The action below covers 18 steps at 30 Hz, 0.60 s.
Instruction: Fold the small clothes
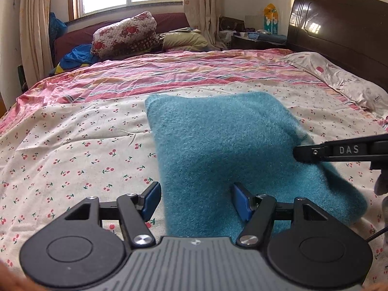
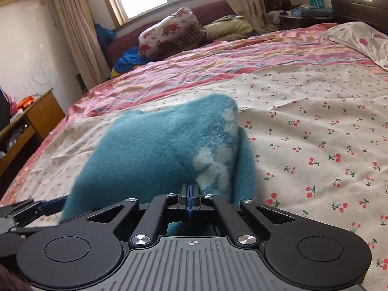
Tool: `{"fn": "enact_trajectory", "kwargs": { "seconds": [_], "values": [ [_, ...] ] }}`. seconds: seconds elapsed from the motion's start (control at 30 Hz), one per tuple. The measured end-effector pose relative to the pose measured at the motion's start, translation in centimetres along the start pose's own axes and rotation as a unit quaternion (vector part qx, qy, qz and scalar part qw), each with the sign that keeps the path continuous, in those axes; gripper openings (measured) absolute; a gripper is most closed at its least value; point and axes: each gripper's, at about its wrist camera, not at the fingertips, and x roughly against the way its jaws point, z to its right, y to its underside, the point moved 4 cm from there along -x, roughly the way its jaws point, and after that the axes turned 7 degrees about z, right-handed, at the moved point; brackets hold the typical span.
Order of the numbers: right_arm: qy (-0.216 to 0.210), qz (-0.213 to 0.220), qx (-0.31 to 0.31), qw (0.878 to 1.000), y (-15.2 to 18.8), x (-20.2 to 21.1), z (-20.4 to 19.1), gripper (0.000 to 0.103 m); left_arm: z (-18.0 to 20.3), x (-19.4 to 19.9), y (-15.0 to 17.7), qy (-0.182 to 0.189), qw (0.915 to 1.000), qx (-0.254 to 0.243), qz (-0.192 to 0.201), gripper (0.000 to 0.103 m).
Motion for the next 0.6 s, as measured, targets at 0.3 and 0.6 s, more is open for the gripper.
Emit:
{"fn": "enact_trajectory", "kwargs": {
  "seconds": [0.3,0.6],
  "values": [
    [-0.007,0.013,0.009,1.000,-1.0,2.2,-1.3,0.009,0.0,0.9,-0.9,-0.007,0.9999,-0.014,0.001,0.069],
    [0.038,-0.015,0.053,0.998,0.2,0.9,0.4,0.066,-2.5,-0.2,-0.5,0.006,0.9992,0.039,-0.007,0.074]
  ]
}}
